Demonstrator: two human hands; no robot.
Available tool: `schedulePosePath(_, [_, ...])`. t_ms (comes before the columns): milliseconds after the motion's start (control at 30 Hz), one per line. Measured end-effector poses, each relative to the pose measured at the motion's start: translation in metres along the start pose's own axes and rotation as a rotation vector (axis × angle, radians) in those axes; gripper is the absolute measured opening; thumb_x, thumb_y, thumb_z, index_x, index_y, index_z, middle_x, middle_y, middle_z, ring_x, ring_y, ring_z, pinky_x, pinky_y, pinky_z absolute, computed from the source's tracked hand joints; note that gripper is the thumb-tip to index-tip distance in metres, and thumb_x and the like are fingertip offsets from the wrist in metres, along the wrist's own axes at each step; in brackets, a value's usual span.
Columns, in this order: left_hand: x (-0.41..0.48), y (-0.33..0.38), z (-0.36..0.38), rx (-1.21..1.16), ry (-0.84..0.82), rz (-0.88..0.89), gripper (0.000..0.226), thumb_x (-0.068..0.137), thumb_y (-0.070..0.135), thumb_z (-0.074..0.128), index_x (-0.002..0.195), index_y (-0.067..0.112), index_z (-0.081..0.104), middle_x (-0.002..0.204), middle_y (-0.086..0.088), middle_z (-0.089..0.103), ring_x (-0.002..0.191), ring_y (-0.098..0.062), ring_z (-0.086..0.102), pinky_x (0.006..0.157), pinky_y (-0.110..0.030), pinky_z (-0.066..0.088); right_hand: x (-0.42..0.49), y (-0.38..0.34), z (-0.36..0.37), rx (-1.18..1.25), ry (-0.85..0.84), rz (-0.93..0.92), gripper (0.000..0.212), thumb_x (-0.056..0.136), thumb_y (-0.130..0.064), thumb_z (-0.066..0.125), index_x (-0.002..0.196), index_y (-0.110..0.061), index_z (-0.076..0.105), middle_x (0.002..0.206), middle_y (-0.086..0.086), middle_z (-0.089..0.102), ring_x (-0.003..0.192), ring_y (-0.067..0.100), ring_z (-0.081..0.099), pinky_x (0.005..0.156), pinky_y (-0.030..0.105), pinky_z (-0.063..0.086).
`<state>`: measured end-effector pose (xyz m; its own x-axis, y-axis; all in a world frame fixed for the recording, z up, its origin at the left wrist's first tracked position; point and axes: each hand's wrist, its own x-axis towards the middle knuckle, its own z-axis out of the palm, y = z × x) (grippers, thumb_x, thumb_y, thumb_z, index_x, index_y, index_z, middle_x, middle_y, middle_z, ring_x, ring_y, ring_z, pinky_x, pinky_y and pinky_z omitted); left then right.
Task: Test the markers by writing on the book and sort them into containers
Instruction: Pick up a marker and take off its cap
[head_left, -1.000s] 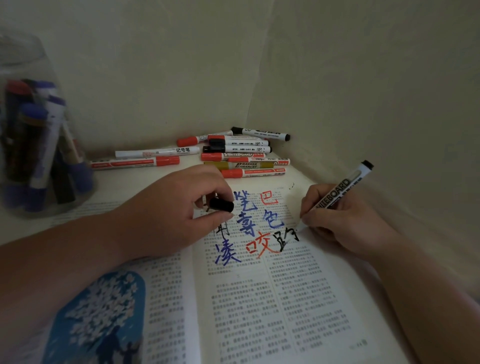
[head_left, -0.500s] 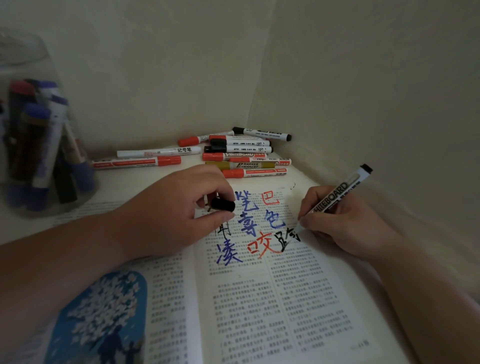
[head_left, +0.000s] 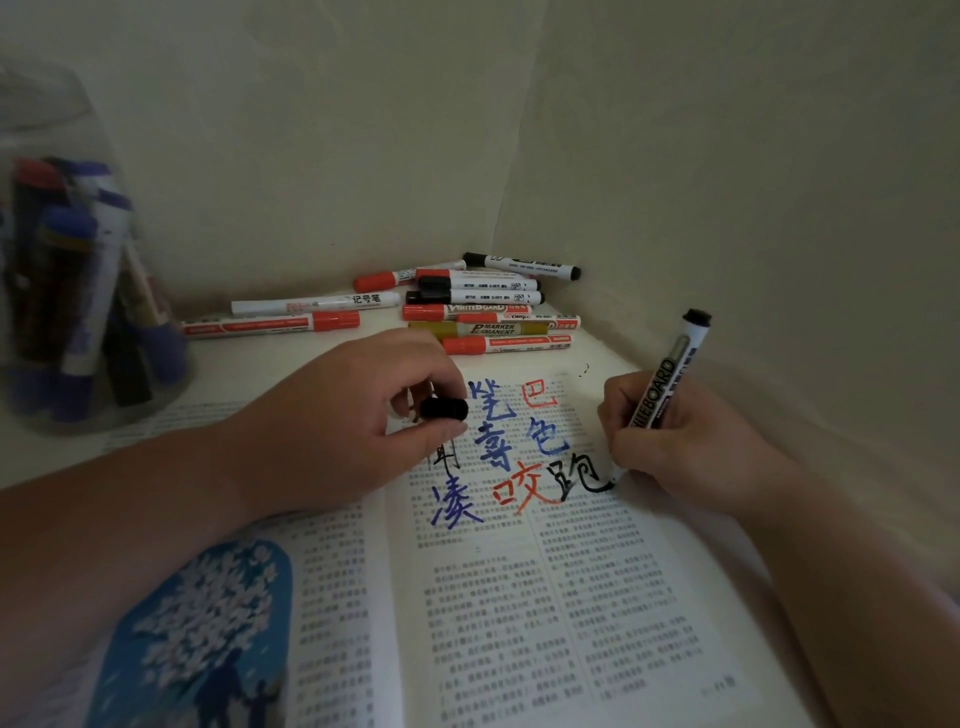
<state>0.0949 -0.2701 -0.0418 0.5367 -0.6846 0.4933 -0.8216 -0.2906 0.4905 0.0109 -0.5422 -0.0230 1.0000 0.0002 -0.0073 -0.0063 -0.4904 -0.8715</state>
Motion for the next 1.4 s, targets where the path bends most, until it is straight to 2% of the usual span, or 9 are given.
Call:
schedulePosePath(200, [0.001, 0.001, 0.001, -0.012, 0.016, -0.029, 0.014, 0.090, 0.032, 0.073, 0.101, 0.028, 0.066, 0.091, 0.019, 0.059, 0.084, -0.009, 0.061, 0.073, -0.024, 0.050, 0.000, -0.001, -0.002, 0.245, 0.366, -0.258, 0.009, 0.063, -0.016, 0.068, 0.063, -0.017, 0.059, 0.060, 0.015, 0.044, 0.049, 0.017, 0.033, 0.046, 0.026, 0.025])
schedulePosePath(333, [0.002, -0.001, 0.000, -0.025, 0.014, -0.076, 0.017, 0.087, 0.028, 0.076, 0.101, 0.030, 0.066, 0.091, 0.020, 0.060, 0.086, -0.006, 0.062, 0.076, -0.018, 0.050, 0.001, -0.017, 0.016, 0.203, 0.408, -0.342, 0.017, 0.082, -0.007, 0.079, 0.079, -0.017, 0.065, 0.059, -0.012, 0.058, 0.050, 0.002, 0.046, 0.049, 0.014, 0.036])
schedulePosePath(533, [0.003, -0.005, -0.002, -0.109, 0.096, -0.166, 0.017, 0.088, 0.024, 0.074, 0.099, 0.034, 0.065, 0.094, 0.018, 0.061, 0.091, -0.007, 0.062, 0.077, -0.017, 0.049, 0.028, -0.074, 0.023, 0.449, 0.098, -0.240, 0.010, 0.075, -0.006, 0.069, 0.071, -0.012, 0.075, 0.066, 0.019, 0.052, 0.053, 0.024, 0.040, 0.058, 0.027, 0.021])
schedulePosePath(667, [0.004, -0.006, -0.002, -0.142, 0.108, -0.184, 0.016, 0.095, 0.024, 0.067, 0.103, 0.036, 0.061, 0.098, 0.019, 0.058, 0.093, -0.007, 0.060, 0.080, -0.025, 0.049, 0.048, -0.084, 0.037, 0.560, 0.256, -0.276, 0.017, 0.071, -0.004, 0.057, 0.057, -0.012, 0.064, 0.053, 0.010, 0.046, 0.044, 0.016, 0.038, 0.047, 0.019, 0.025])
schedulePosePath(800, [0.005, -0.005, -0.004, -0.145, 0.087, -0.167, 0.014, 0.097, 0.026, 0.063, 0.107, 0.035, 0.061, 0.099, 0.018, 0.057, 0.093, -0.009, 0.059, 0.081, -0.030, 0.050, 0.048, -0.067, 0.050, 0.523, 0.193, -0.272, 0.018, 0.072, -0.004, 0.058, 0.059, -0.016, 0.064, 0.053, 0.012, 0.041, 0.045, 0.018, 0.032, 0.046, 0.026, 0.019])
schedulePosePath(967, [0.008, -0.001, -0.003, -0.132, 0.054, -0.142, 0.017, 0.097, 0.026, 0.063, 0.110, 0.036, 0.058, 0.098, 0.020, 0.055, 0.090, -0.009, 0.056, 0.076, -0.015, 0.043, 0.046, -0.059, 0.051, 0.498, 0.088, -0.279, 0.017, 0.077, -0.005, 0.060, 0.064, -0.016, 0.065, 0.049, 0.008, 0.043, 0.041, 0.016, 0.034, 0.043, 0.019, 0.024])
schedulePosePath(1167, [0.007, 0.001, -0.005, -0.167, 0.087, -0.122, 0.013, 0.100, 0.027, 0.054, 0.110, 0.035, 0.058, 0.095, 0.018, 0.055, 0.092, -0.006, 0.056, 0.078, -0.012, 0.039, 0.041, -0.054, 0.052, 0.421, -0.010, -0.325, 0.021, 0.077, -0.021, 0.085, 0.083, -0.013, 0.066, 0.063, 0.013, 0.064, 0.052, 0.025, 0.057, 0.041, 0.025, 0.039])
schedulePosePath(1300, [0.004, 0.007, -0.006, -0.308, 0.127, -0.189, 0.013, 0.098, 0.039, 0.047, 0.099, 0.035, 0.059, 0.078, 0.007, 0.058, 0.070, -0.010, 0.055, 0.064, -0.022, 0.044, 0.036, -0.058, 0.052, 0.530, -0.041, -0.327, 0.014, 0.072, -0.020, 0.080, 0.085, -0.018, 0.076, 0.076, 0.018, 0.072, 0.065, 0.029, 0.068, 0.043, 0.024, 0.044])
schedulePosePath(1400, [0.005, 0.011, -0.003, -0.398, 0.110, -0.205, 0.010, 0.097, 0.041, 0.046, 0.098, 0.035, 0.054, 0.070, 0.015, 0.058, 0.063, -0.002, 0.051, 0.059, -0.015, 0.039, 0.035, -0.058, 0.054, 0.570, -0.068, -0.315, 0.017, 0.069, -0.019, 0.080, 0.086, -0.019, 0.078, 0.080, 0.019, 0.073, 0.068, 0.030, 0.070, 0.043, 0.024, 0.046])
